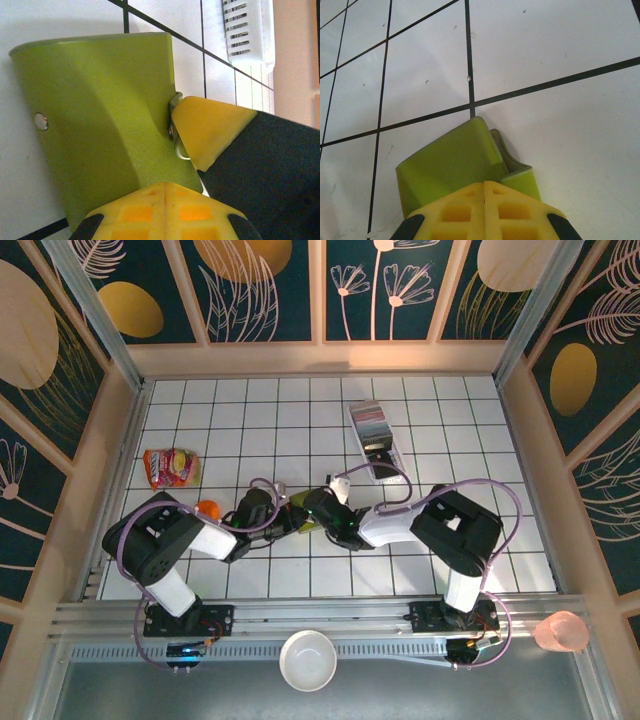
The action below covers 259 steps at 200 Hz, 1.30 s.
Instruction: Put the credit cards into the card holder
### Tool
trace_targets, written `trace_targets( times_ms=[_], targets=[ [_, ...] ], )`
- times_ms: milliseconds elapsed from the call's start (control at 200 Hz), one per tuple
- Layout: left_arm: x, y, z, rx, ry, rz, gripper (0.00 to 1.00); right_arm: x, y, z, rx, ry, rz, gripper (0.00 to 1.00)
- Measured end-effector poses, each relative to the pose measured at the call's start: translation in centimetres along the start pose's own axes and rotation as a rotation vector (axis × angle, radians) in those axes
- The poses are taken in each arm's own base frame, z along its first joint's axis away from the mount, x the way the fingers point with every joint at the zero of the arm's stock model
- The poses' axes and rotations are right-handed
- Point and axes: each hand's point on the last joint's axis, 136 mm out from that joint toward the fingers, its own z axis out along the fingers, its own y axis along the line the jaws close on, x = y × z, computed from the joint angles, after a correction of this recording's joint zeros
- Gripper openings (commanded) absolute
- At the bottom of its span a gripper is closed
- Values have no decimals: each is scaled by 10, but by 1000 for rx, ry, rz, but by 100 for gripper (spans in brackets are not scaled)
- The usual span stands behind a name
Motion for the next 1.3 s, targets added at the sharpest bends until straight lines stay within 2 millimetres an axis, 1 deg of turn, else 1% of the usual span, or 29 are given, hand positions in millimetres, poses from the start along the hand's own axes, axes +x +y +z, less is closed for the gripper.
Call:
trace_targets(
  times_ms=[125,215,375,515,571,606,616,631,706,766,816,851,906,946,961,966,971,976,981,991,1041,1056,1116,1156,1161,1186,1231,1296],
  targets=[
    [-1,3,-4,16,-8,-30,0,3,0,1,18,-28,-19,0],
    [-2,10,-11,14,-15,-57,0,5,0,1,27,-42,-29,0],
    [-3,12,-15,8,-18,-74,0,3,2,1,29,-55,-30,0],
    [-6,19,-25,-57,-36,-80,0,0,4,-3,41,-49,-39,0],
    [-9,23,-32,-103,-54,-74,0,0,3,-5,53,-38,-56,10],
    [-13,23,-36,-127,-70,-66,7,0,3,-8,60,-25,-69,20],
    [-14,22,-37,-131,-74,-63,8,0,2,-9,62,-23,-70,25],
    [-17,22,-39,-141,-83,-57,10,1,1,-10,67,-14,-81,30],
    [-33,12,-51,-171,-140,-31,17,-1,2,-16,77,3,-111,42],
    [-48,0,-62,-184,-192,-3,26,-9,5,-23,76,0,-121,52],
    [-60,-10,-73,-195,-238,20,34,-20,14,-32,57,-15,-122,59],
    [-68,-17,-80,-204,-268,39,40,-31,23,-38,33,-34,-115,60],
    [-80,-28,-92,-215,-315,56,56,-50,37,-51,-11,-68,-103,62],
    [-87,-35,-100,-224,-345,74,67,-67,47,-64,-49,-99,-90,63],
    [-90,-38,-103,-228,-355,94,75,-75,52,-71,-68,-116,-80,63],
    [-91,-39,-104,-228,-358,95,79,-77,53,-73,-71,-119,-79,63],
    [-91,-39,-105,-228,-361,93,87,-79,53,-74,-74,-122,-78,63],
    [-93,-41,-107,-228,-371,92,93,-81,55,-77,-81,-127,-78,63],
    [-94,-42,-108,-229,-373,94,96,-83,56,-78,-85,-131,-77,63],
    [-95,-44,-110,-229,-376,105,98,-88,58,-83,-96,-142,-72,63],
    [-104,-53,-122,-234,-422,140,99,-110,64,-104,-141,-188,-57,65],
    [-107,-56,-126,-235,-438,151,99,-119,66,-114,-159,-209,-47,66],
    [-119,-68,-144,-245,-508,197,99,-148,65,-143,-217,-288,-30,68],
    [-129,-76,-157,-254,-562,237,99,-167,56,-164,-244,-348,-15,71],
    [-130,-77,-158,-255,-566,242,99,-172,53,-168,-247,-364,-13,72],
    [-136,-83,-166,-259,-600,266,99,-182,46,-179,-260,-401,-11,74],
    [-147,-92,-179,-274,-662,317,99,-204,28,-201,-271,-495,-19,77],
    [-162,-97,-196,-319,-760,372,99,-222,4,-225,-262,-616,-64,78]
  ],
)
